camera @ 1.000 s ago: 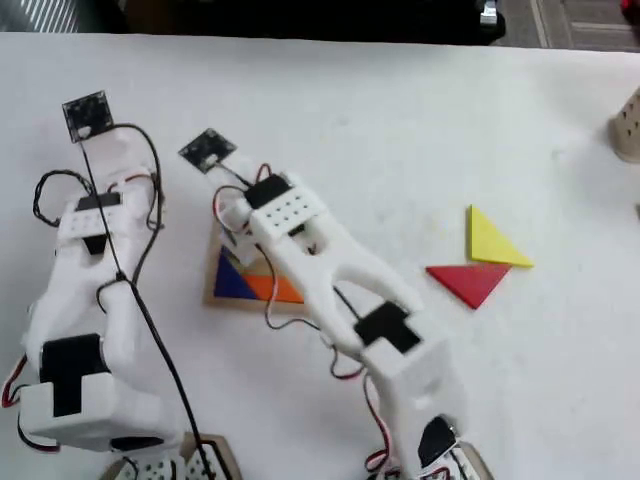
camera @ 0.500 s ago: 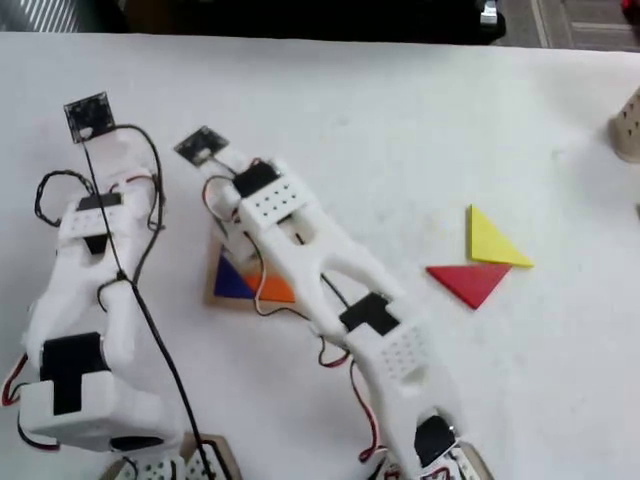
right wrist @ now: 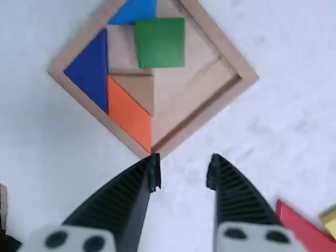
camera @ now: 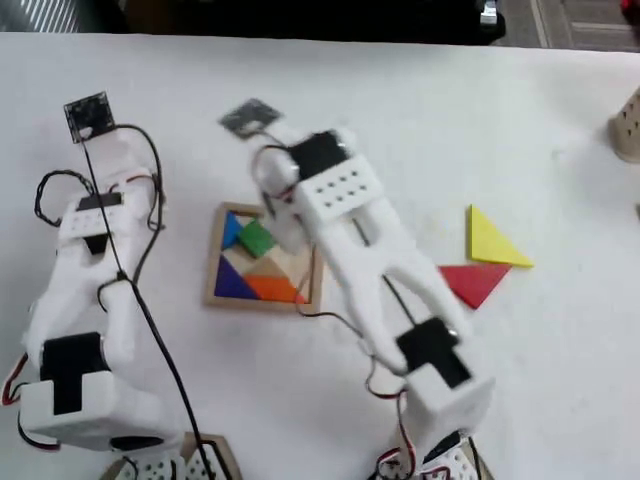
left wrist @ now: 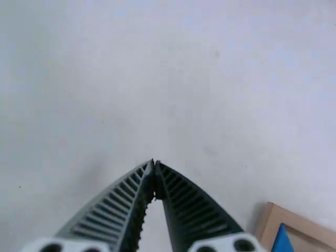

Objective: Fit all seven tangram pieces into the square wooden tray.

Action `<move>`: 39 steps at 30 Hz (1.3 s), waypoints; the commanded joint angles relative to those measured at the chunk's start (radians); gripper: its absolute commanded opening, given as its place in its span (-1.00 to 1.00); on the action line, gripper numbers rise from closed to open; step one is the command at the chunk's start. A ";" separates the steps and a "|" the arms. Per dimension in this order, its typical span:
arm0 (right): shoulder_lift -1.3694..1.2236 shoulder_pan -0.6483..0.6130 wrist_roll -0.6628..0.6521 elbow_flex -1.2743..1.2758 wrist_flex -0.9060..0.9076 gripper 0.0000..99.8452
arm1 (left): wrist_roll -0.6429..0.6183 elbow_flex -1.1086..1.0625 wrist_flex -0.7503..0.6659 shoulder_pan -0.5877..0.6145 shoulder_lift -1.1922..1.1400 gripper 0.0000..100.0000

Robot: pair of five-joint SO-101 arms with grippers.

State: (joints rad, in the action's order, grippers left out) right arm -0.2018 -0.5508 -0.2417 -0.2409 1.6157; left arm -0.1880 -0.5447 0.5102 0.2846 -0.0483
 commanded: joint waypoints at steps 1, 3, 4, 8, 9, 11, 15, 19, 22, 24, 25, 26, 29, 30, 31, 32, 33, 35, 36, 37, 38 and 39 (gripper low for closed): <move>0.173 0.108 0.026 0.216 -0.137 -0.97 | -0.006 0.055 0.000 -0.024 0.010 -0.95; 0.271 0.134 0.031 0.328 -0.179 -0.95 | -0.006 0.055 0.002 -0.024 0.012 -0.95; 0.323 0.140 0.031 0.388 -0.191 -0.95 | -0.006 0.055 0.005 -0.024 0.012 -0.96; 0.509 0.147 0.025 0.629 -0.257 -0.97 | -0.006 0.055 0.005 -0.025 0.012 -0.96; 0.544 0.150 0.023 0.684 -0.274 -0.96 | -0.006 0.055 0.006 -0.025 0.012 -0.96; 0.601 0.173 0.015 0.792 -0.321 -0.96 | -0.006 0.054 0.006 -0.028 0.012 -0.96; 0.674 0.269 -0.069 0.951 -0.424 -0.96 | -0.006 0.037 0.006 -0.065 0.013 -0.96; 0.723 0.392 -0.115 1.126 -0.541 -0.96 | -0.008 0.008 0.011 -0.114 0.062 -0.96; 0.776 0.467 -0.157 1.209 -0.591 -0.96 | -0.012 -0.040 0.006 -0.157 0.122 -0.96; 0.814 0.486 -0.169 1.246 -0.591 -0.96 | -0.015 -0.054 0.006 -0.194 0.156 -0.96; 0.834 0.487 -0.169 1.267 -0.591 -0.96 | -0.017 -0.057 0.006 -0.220 0.166 -0.96; 0.851 0.487 -0.169 1.283 -0.591 -0.96 | -0.017 -0.057 0.006 -0.254 0.166 -0.96; 0.905 0.487 -0.169 1.313 -0.591 -0.96 | -0.017 -0.057 0.005 -0.371 0.139 -0.96; 0.914 0.487 -0.169 1.315 -0.591 -0.96 | -0.017 -0.055 0.005 -0.404 0.125 -0.96; 0.921 0.487 -0.169 1.318 -0.591 -0.96 | -0.017 -0.055 0.005 -0.433 0.111 -0.96; 0.929 0.487 -0.169 1.323 -0.591 -0.96 | -0.017 -0.055 0.005 -0.460 0.097 -0.96; 0.932 0.487 -0.169 1.327 -0.593 -0.96 | -0.017 -0.055 0.005 -0.478 0.087 -0.96; 0.934 0.487 -0.170 1.327 -0.593 -0.96 | -0.017 -0.055 -0.005 -0.495 0.073 -0.96; 0.934 0.487 -0.170 1.327 -0.593 -0.96 | -0.017 -0.055 -0.015 -0.496 0.067 -0.96; 0.934 0.487 -0.170 1.327 -0.593 -0.96 | -0.017 -0.055 -0.017 -0.496 0.062 -0.96; 0.934 0.487 -0.170 1.327 -0.593 -0.96 | -0.017 -0.057 -0.017 -0.495 0.058 -0.96; 0.934 0.487 -0.170 1.327 -0.593 -0.96 | -0.014 -0.061 -0.017 -0.496 0.054 -0.96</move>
State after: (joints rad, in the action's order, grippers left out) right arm 0.7066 -0.0706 -0.3982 1.0925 1.0372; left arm -0.1956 -0.6091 0.5117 -0.1956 0.0069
